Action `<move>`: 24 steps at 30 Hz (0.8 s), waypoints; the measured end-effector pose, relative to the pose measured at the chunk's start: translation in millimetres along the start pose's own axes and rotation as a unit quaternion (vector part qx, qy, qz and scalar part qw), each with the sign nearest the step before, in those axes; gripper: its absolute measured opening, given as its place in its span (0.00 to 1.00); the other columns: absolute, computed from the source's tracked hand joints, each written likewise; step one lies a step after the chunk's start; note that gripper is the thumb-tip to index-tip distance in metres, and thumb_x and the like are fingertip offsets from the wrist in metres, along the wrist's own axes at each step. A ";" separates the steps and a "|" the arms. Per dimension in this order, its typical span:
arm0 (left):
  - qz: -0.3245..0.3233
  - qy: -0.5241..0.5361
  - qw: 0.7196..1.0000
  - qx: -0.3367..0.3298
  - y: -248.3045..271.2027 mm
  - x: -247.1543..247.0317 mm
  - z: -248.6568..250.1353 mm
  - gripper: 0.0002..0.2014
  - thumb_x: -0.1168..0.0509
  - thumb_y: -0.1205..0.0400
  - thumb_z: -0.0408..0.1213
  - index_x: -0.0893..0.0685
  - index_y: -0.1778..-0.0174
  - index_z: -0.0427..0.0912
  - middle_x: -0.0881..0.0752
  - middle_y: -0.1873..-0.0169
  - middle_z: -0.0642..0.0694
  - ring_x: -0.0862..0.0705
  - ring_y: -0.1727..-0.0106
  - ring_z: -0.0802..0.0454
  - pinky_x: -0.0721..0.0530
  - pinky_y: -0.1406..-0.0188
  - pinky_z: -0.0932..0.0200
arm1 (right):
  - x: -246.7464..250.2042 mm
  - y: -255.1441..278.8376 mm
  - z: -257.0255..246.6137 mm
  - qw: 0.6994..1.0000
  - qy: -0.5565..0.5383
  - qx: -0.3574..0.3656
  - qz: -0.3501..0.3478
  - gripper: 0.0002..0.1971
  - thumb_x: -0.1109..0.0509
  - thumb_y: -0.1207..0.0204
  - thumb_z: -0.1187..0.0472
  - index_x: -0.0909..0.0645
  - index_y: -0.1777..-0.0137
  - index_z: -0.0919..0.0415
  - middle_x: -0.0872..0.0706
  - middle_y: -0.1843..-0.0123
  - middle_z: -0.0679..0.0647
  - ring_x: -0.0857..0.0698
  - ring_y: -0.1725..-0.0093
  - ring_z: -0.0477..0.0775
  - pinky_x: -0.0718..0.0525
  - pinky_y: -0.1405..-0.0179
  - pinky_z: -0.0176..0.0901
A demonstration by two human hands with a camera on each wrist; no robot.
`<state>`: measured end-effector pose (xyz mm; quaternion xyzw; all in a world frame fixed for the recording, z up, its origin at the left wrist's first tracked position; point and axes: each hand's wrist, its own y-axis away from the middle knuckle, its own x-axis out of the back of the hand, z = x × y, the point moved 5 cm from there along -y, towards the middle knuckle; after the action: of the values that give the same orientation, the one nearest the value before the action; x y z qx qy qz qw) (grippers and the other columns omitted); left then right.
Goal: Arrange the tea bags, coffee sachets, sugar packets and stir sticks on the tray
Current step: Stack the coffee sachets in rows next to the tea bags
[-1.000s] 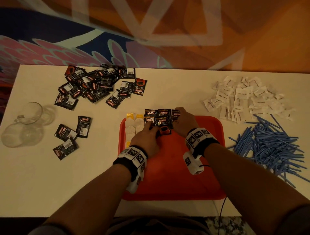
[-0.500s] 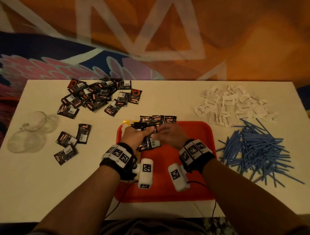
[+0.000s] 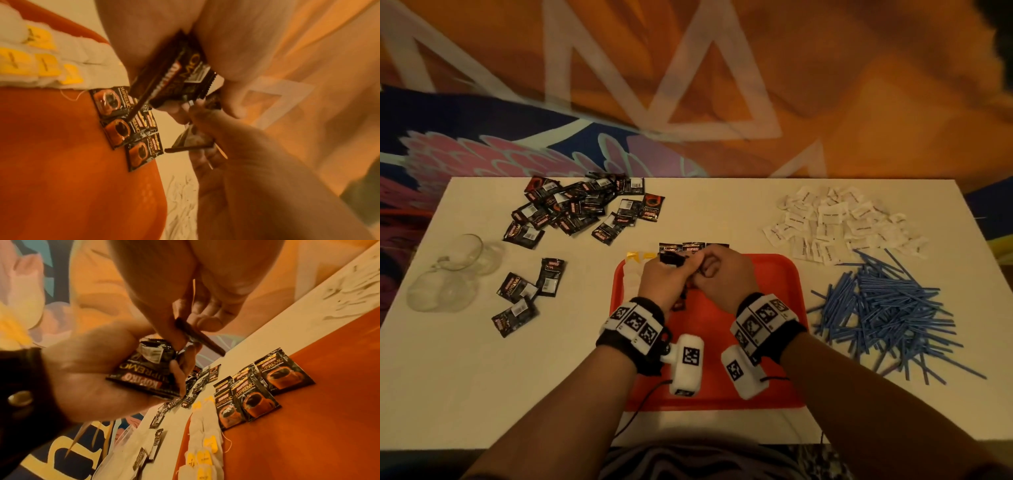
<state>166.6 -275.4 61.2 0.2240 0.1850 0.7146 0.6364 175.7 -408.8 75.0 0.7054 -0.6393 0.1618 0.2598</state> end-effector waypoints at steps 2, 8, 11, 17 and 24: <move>0.014 0.045 0.998 0.035 -0.4 2.1 -2.9 0.13 0.24 0.22 0.42 0.12 0.58 0.34 0.13 0.63 0.31 0.16 0.63 0.40 0.18 0.58 0.45 | 0.2 3.0 -1.4 1.000 -0.007 0.011 -0.022 0.13 0.20 0.34 0.62 0.14 0.50 0.52 0.16 0.61 0.43 0.22 0.66 0.37 0.26 0.66 0.20; 0.010 0.103 0.992 0.078 -0.9 5.6 -8.7 0.08 0.26 0.20 0.34 0.12 0.47 0.36 0.09 0.51 0.32 0.11 0.54 0.34 0.14 0.45 0.32 | 18.0 3.0 25.9 0.995 -0.060 -0.076 -0.019 0.17 0.21 0.29 0.52 0.15 0.43 0.55 0.12 0.51 0.46 0.17 0.54 0.41 0.27 0.62 0.23; -0.005 0.116 0.990 0.077 0.9 2.4 -10.7 0.12 0.25 0.21 0.37 0.12 0.46 0.34 0.08 0.54 0.34 0.09 0.56 0.36 0.12 0.48 0.39 | 15.0 4.6 29.6 0.993 -0.046 -0.086 -0.064 0.12 0.22 0.27 0.54 0.12 0.47 0.58 0.11 0.55 0.49 0.15 0.58 0.41 0.24 0.62 0.29; 0.013 0.156 0.984 0.089 -6.4 -1.5 -25.3 0.06 0.27 0.21 0.30 0.10 0.50 0.40 0.08 0.56 0.37 0.09 0.55 0.39 0.12 0.52 0.45 | 8.1 6.5 36.4 0.993 -0.022 -0.086 -0.079 0.12 0.19 0.30 0.57 0.11 0.48 0.59 0.13 0.57 0.49 0.16 0.60 0.41 0.24 0.64 0.26; 0.089 -0.131 0.987 -0.016 -21.4 1.2 -28.4 0.03 0.28 0.19 0.39 0.12 0.58 0.50 0.10 0.59 0.46 0.12 0.59 0.46 0.13 0.59 0.57 | 4.5 -4.2 74.2 0.979 0.095 -0.140 -0.110 0.09 0.25 0.24 0.52 0.13 0.49 0.56 0.16 0.54 0.45 0.19 0.54 0.44 0.29 0.65 0.29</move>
<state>168.4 -271.0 25.9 0.3209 0.0679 0.7359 0.5923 172.7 -454.8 16.6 0.7099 -0.5462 0.1074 0.4316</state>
